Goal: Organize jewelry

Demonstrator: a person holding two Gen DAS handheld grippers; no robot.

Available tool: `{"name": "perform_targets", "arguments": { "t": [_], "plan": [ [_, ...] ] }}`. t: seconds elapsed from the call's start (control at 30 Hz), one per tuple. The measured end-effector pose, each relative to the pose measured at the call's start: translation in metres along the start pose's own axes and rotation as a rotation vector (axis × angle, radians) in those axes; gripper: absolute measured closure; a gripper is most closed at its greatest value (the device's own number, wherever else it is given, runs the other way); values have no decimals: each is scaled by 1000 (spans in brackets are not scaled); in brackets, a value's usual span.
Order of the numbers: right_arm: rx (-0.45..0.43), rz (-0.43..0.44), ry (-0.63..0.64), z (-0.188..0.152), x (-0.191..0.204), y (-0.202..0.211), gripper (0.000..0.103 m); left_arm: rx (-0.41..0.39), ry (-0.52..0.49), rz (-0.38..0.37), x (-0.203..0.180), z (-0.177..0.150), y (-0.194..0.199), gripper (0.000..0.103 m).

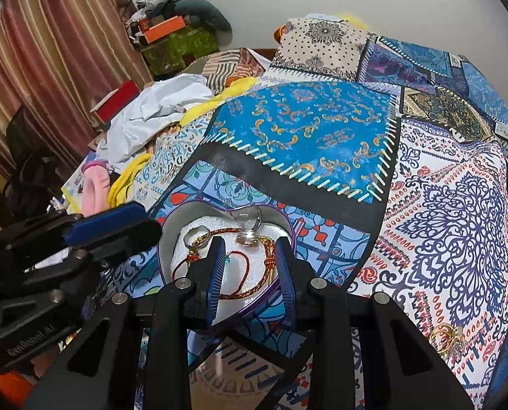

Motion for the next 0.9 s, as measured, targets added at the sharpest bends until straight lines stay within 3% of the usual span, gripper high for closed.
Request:
{"name": "perform_targets", "arguments": {
  "t": [0.33, 0.77, 0.9],
  "plan": [
    [-51, -12, 7, 1, 3, 25, 76, -8, -2, 20, -2, 3, 14, 83],
    [-215, -43, -27, 8, -18, 94, 71, -73, -67, 18, -35, 29, 41, 82],
    [-257, -65, -47, 8, -31, 113, 71, -83, -87, 9, -51, 36, 44, 77]
  ]
}}
Point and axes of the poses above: each gripper's, at about its wrist camera, not at the fingertips, and y roughly against the way its jaws point, x to its left, z to its top, the point moved 5 cm from there along -y, roughly the way its jaws point, and after that the axes turned 15 degrees about -y, right-handed, at the moved point
